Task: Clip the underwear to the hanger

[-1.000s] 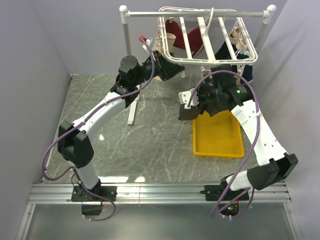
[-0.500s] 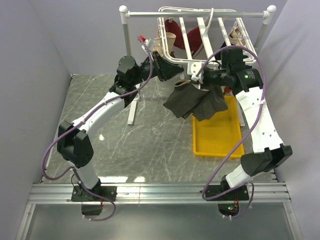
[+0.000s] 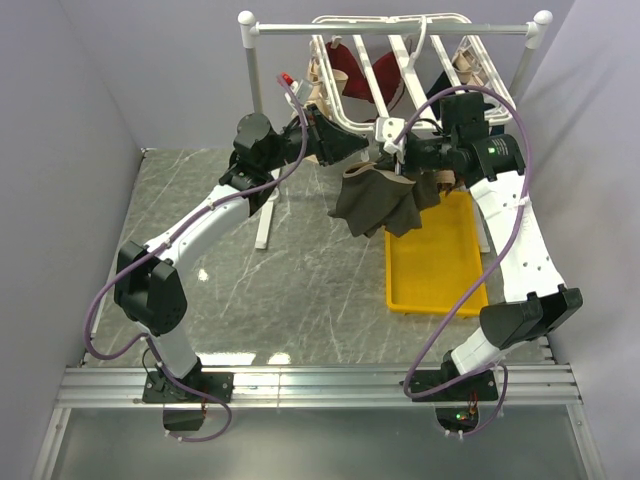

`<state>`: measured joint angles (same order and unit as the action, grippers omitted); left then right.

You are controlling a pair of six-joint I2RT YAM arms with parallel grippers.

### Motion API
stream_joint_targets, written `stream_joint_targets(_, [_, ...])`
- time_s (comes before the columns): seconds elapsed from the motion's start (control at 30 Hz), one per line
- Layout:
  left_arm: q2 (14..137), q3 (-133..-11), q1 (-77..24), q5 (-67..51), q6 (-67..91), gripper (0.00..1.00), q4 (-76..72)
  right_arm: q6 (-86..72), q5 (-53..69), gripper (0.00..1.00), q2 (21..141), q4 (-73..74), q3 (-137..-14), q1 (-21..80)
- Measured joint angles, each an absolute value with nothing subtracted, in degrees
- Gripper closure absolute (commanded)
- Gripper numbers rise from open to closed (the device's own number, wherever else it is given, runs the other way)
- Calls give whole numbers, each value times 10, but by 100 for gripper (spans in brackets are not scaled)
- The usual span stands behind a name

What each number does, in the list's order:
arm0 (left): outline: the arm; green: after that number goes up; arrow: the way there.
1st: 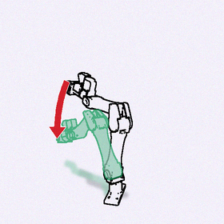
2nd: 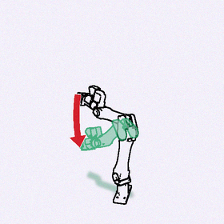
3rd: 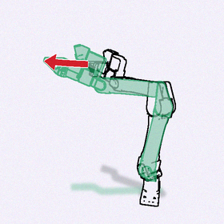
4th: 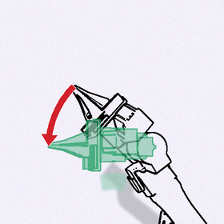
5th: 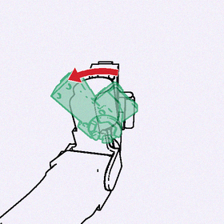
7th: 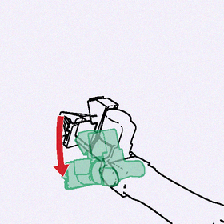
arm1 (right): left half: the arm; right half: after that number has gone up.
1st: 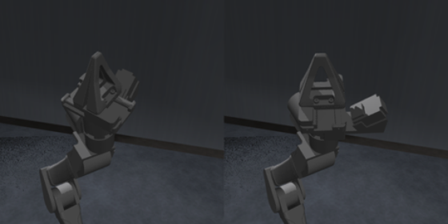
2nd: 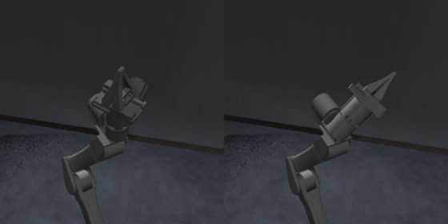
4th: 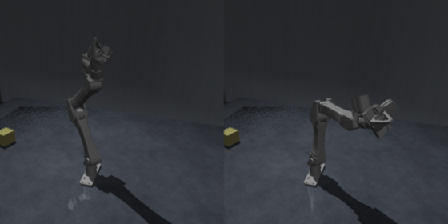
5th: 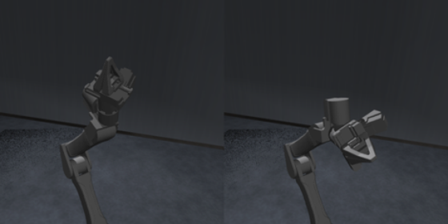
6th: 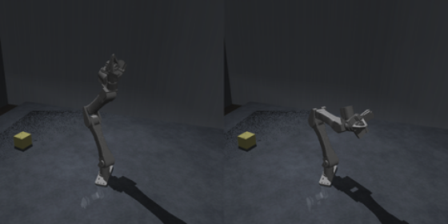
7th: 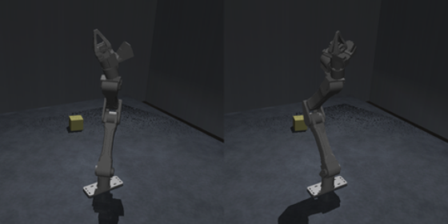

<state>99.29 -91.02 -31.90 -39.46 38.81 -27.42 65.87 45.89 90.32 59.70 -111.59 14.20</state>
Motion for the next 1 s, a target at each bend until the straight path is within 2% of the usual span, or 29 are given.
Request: stream_joint_targets(1.0, [1005, -910, -319, -397, 369, 100, -285, 688, 466, 100, 905, 602, -1129, 159])
